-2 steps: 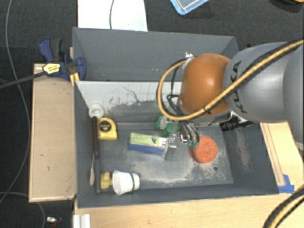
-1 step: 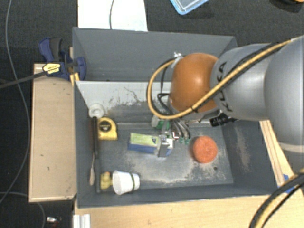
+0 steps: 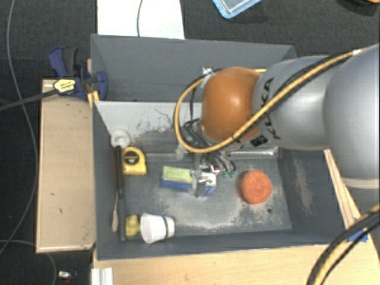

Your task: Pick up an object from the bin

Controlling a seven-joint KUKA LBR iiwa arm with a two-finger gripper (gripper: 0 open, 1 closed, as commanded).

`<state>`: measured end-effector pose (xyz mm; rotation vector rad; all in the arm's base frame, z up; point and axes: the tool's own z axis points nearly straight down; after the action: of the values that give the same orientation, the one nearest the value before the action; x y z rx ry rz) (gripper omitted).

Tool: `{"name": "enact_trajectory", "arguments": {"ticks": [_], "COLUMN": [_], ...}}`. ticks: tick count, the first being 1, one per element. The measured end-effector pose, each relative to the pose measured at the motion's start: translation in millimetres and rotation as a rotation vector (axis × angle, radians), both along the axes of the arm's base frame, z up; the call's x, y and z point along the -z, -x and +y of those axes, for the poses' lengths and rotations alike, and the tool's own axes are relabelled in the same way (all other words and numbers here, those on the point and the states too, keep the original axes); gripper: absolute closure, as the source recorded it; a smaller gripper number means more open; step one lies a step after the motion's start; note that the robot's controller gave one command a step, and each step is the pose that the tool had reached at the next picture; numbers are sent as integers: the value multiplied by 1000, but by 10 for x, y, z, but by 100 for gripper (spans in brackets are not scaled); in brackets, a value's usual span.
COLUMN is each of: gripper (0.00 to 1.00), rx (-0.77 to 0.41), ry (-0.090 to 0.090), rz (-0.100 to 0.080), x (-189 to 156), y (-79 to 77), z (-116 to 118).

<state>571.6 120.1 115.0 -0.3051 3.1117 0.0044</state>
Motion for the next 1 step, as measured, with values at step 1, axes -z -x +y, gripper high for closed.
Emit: {"name": "enact_trajectory", "arguments": {"ticks": [1], "gripper": [0], "rx": [138], "ry": [-1], "rz": [5], "x": [184], "y": [46], "z": [-125]}}
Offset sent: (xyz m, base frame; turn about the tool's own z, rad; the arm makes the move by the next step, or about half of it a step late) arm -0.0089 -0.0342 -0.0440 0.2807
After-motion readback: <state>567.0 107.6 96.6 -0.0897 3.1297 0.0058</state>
